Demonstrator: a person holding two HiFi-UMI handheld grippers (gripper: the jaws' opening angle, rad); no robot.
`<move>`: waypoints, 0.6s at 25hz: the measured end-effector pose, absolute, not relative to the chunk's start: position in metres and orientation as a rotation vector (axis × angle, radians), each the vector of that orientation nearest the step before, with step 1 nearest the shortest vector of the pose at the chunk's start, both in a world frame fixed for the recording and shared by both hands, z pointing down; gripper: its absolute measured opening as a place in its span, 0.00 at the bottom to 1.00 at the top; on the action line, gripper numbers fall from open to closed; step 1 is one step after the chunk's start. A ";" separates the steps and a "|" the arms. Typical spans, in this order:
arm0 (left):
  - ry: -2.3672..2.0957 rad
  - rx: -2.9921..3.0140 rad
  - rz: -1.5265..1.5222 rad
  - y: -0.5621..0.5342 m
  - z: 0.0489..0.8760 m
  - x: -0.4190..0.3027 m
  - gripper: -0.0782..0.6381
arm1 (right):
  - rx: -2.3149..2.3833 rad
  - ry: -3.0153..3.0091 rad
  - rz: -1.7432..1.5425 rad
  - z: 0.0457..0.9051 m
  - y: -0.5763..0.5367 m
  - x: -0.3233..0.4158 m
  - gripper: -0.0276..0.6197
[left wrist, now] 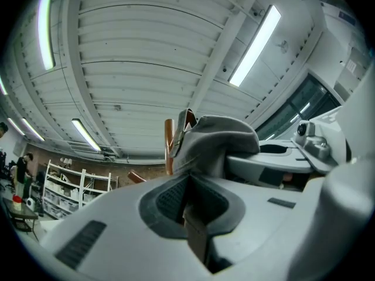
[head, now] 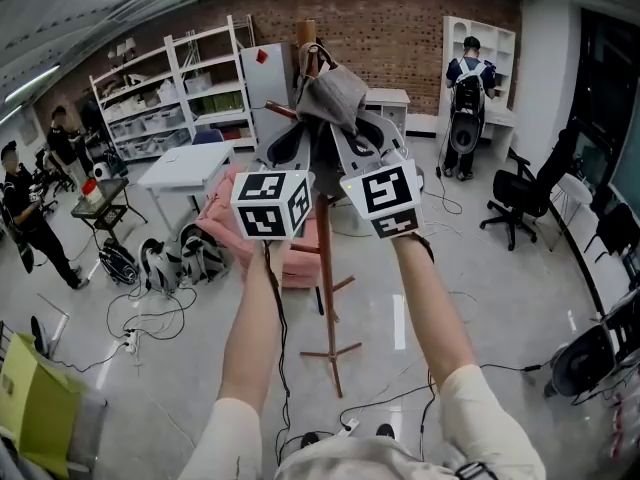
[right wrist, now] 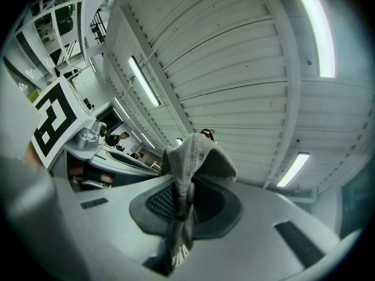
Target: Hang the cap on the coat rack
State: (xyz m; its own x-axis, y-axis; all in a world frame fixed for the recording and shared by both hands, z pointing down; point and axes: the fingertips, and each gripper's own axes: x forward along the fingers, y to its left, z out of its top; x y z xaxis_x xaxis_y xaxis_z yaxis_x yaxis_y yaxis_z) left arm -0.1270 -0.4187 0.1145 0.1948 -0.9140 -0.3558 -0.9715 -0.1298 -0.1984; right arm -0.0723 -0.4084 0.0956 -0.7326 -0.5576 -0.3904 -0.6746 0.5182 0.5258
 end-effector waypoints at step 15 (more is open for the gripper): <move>1.771 -2.072 0.220 -0.422 0.105 -0.129 0.12 | -1.037 2.591 0.997 0.090 -0.415 -0.077 0.09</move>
